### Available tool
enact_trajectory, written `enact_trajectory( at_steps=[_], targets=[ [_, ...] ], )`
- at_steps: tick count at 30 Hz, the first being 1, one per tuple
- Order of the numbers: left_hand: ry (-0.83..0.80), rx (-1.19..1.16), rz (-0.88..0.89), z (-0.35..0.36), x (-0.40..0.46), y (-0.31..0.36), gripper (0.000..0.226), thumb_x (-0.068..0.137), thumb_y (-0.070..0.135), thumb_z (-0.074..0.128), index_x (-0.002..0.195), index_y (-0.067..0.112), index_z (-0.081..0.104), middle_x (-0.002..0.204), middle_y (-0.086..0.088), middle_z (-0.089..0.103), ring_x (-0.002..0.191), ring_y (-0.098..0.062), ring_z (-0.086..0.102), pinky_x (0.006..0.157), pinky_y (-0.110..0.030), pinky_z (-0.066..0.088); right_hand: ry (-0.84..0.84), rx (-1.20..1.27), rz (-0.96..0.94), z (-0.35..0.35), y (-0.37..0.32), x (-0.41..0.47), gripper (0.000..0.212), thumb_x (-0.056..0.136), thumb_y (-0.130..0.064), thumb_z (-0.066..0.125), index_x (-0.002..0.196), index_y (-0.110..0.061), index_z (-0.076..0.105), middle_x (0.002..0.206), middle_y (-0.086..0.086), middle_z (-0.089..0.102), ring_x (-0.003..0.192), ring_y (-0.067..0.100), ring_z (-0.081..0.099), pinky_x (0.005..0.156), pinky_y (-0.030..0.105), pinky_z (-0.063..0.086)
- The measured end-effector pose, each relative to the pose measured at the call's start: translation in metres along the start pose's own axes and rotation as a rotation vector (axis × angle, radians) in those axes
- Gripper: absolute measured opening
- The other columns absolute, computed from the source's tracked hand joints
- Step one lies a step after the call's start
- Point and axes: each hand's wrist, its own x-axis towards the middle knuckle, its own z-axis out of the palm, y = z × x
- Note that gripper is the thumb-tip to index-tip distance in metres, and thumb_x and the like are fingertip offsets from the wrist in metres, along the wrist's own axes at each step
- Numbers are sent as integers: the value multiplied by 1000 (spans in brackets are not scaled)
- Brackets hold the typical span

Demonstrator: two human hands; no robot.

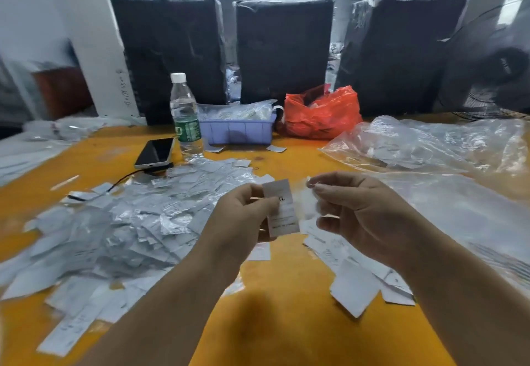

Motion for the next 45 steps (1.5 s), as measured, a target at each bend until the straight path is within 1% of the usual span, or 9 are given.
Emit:
enact_trajectory(
  at_steps=[7,10,16,21,29,32,37,42,45],
  targets=[
    [123,168,236,-23,1,-21,30,93,15,63,102,44,56,86,-8,70,79,-19,71,70,-37,60,-165,70,51,13,33,14,15,65,-5,72,80,-7,71,72,13,64,56,19,57,56,30,53],
    [72,244,302,-16,-2,-24,11,88,27,59,85,34,66,81,-4,67,76,-24,66,65,-41,56,-103,109,28,13,43,14,27,59,0,71,85,-5,70,77,17,66,58,22,63,55,31,56],
    [-57,242,254,-11,-6,-26,27,80,38,45,82,27,69,78,3,68,78,-17,65,66,-30,55,0,184,-58,14,50,13,41,57,8,67,97,-1,66,81,18,67,70,29,70,60,32,58],
    [-138,345,250,-6,-10,-32,27,78,54,56,91,33,67,85,10,69,76,-6,64,67,-26,52,66,209,-105,15,51,11,49,57,9,66,104,-3,63,86,16,66,78,31,70,64,32,59],
    [-52,370,314,-1,-14,-30,17,87,42,60,83,27,67,76,4,68,69,-11,61,62,-25,48,-19,259,-115,10,47,3,61,56,19,73,112,-3,62,91,19,65,86,35,69,73,37,59],
    [5,384,330,-2,-12,-30,12,91,25,64,79,28,65,72,8,66,61,-5,55,56,-16,41,38,87,-64,6,43,1,59,53,4,85,107,-5,65,91,20,65,84,33,69,74,38,58],
    [-20,490,387,-5,-10,-31,14,90,24,64,82,35,63,75,8,65,54,-4,51,50,-23,43,63,-227,-43,6,40,-1,39,61,-27,82,92,-7,70,73,11,66,67,20,62,65,33,50],
    [-26,512,378,-7,-10,-31,12,86,25,65,89,37,63,72,1,64,56,-11,53,50,-23,42,11,-358,-35,12,39,-4,34,58,-29,83,83,-8,73,73,10,67,65,17,61,61,29,48],
    [-12,512,366,-7,-11,-31,22,82,22,63,95,40,61,78,7,64,57,-9,54,51,-19,42,42,-356,-41,9,42,-4,23,69,-13,80,91,-10,72,74,12,69,64,18,62,62,30,49]
  ],
)
